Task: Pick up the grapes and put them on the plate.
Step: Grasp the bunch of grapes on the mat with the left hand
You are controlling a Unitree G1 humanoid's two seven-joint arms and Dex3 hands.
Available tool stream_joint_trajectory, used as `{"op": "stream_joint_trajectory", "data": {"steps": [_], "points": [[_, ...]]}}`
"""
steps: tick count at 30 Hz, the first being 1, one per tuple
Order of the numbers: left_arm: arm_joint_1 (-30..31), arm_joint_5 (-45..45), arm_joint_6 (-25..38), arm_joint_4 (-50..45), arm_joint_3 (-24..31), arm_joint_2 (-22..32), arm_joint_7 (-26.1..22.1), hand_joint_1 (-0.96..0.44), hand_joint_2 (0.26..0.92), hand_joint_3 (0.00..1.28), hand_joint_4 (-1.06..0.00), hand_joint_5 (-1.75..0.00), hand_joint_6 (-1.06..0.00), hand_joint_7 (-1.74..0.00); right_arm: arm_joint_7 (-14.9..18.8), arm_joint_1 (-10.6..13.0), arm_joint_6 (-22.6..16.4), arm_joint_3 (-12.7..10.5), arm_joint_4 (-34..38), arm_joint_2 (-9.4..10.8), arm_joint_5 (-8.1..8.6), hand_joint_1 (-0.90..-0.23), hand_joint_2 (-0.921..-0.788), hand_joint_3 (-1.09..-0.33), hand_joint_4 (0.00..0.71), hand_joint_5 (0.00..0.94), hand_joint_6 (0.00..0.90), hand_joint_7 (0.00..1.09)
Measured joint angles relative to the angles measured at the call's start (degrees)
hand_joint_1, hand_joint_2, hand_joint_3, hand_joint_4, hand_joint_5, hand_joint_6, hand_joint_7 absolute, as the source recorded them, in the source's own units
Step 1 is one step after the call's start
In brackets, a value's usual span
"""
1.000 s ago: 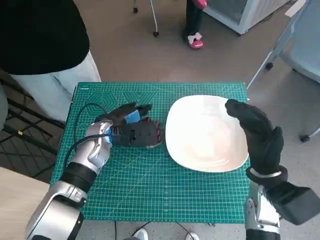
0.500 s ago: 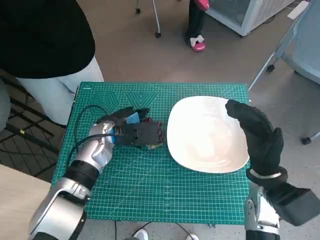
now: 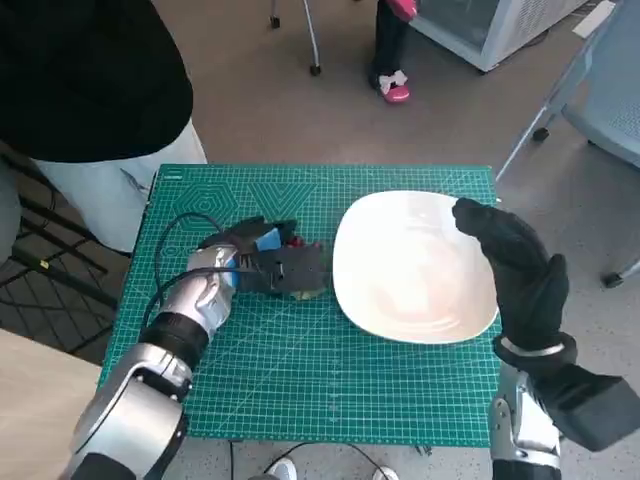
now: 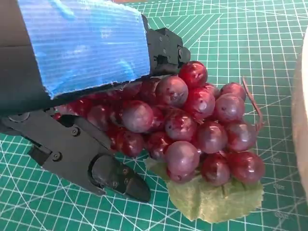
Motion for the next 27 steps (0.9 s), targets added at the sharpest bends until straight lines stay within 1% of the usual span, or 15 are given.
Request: {"op": "stream_joint_trajectory", "data": {"steps": [8,10,13,14,16,17,18,19,20,21,23,25,27], "points": [[-0.9,0.0,-1.5,1.8,-0.9,-0.1,0.0,-0.28,0.727,0.0,0.0,0.0,-0.18,-0.02,0.0,0.0,0.4,0.2,-0.4,-0.1,0.0,-0.63,-0.921,-0.8,0.379,0.0,0.136,0.17],[-1.0,0.0,-1.6,2.0,-1.0,-0.1,0.0,-0.25,0.726,0.0,0.0,0.0,-0.2,-0.02,0.0,0.0,0.5,0.2,-0.5,-0.2,0.01,-0.629,-0.921,-0.801,0.379,0.0,0.135,0.17],[-1.0,-0.3,-1.8,2.1,-0.9,-0.1,0.1,-0.16,0.725,0.0,0.0,0.0,-0.22,-0.03,0.0,0.0,0.6,0.2,-0.6,-0.3,0.02,-0.628,-0.921,-0.801,0.378,0.0,0.135,0.17],[-1.0,-0.4,-1.8,2.2,-0.9,-0.1,0.2,-0.11,0.731,0.0,-0.02,0.0,-0.24,-0.03,0.0,0.0,0.7,0.2,-0.6,-0.3,0.02,-0.628,-0.921,-0.802,0.378,0.0,0.134,0.17],[-1.0,-0.5,-1.9,2.3,-0.8,-0.1,0.7,0.0,0.761,0.02,-0.1,-0.01,-0.3,-0.04,0.0,0.0,0.8,0.2,-0.7,-0.4,0.02,-0.627,-0.921,-0.802,0.378,0.0,0.134,0.17],[-1.0,-0.6,-2.0,2.3,-0.7,-0.1,1.1,0.06,0.787,0.03,-0.17,-0.08,-0.35,-0.03,0.0,0.0,0.9,0.2,-0.7,-0.4,0.02,-0.627,-0.921,-0.802,0.378,0.0,0.134,0.17],[-1.0,-0.6,-2.1,2.3,-0.7,-0.1,1.5,0.11,0.815,0.04,-0.25,-0.2,-0.39,-0.03,0.0,0.0,0.9,0.2,-0.8,-0.5,0.02,-0.627,-0.921,-0.801,0.378,0.0,0.134,0.17],[-1.0,-0.5,-2.3,2.3,-0.7,-0.1,1.9,0.14,0.838,0.05,-0.3,-0.37,-0.43,-0.02,0.0,0.0,0.9,0.2,-0.8,-0.5,0.02,-0.627,-0.921,-0.801,0.378,0.0,0.134,0.17],[-1.0,-0.5,-2.5,2.3,-0.8,-0.1,2.5,0.18,0.863,0.09,-0.34,-0.61,-0.47,-0.02,0.0,0.0,1.0,0.2,-0.9,-0.5,0.02,-0.627,-0.921,-0.801,0.378,0.0,0.134,0.17],[-1.0,-0.3,-2.6,2.3,-0.9,-0.1,3.2,0.22,0.878,0.13,-0.36,-0.83,-0.5,-0.02,0.0,0.0,1.0,0.2,-1.0,-0.6,0.03,-0.627,-0.921,-0.802,0.378,0.0,0.134,0.17],[-1.0,0.1,-2.9,2.3,-1.3,-0.1,4.7,0.29,0.9,0.23,-0.37,-1.19,-0.55,-0.02,0.0,0.0,1.0,0.2,-1.0,-0.6,0.04,-0.627,-0.921,-0.802,0.378,0.0,0.134,0.17],[-1.0,0.5,-3.0,2.3,-1.6,-0.1,5.8,0.32,0.911,0.29,-0.38,-1.39,-0.58,-0.02,0.0,0.0,1.0,0.2,-1.1,-0.6,0.06,-0.627,-0.921,-0.802,0.378,0.0,0.133,0.17],[-1.0,0.9,-3.1,2.4,-1.9,-0.1,6.4,0.34,0.916,0.32,-0.38,-1.48,-0.59,-0.02,0.0,0.0,1.0,0.2,-1.1,-0.6,0.07,-0.627,-0.921,-0.802,0.378,0.0,0.133,0.17]]}}
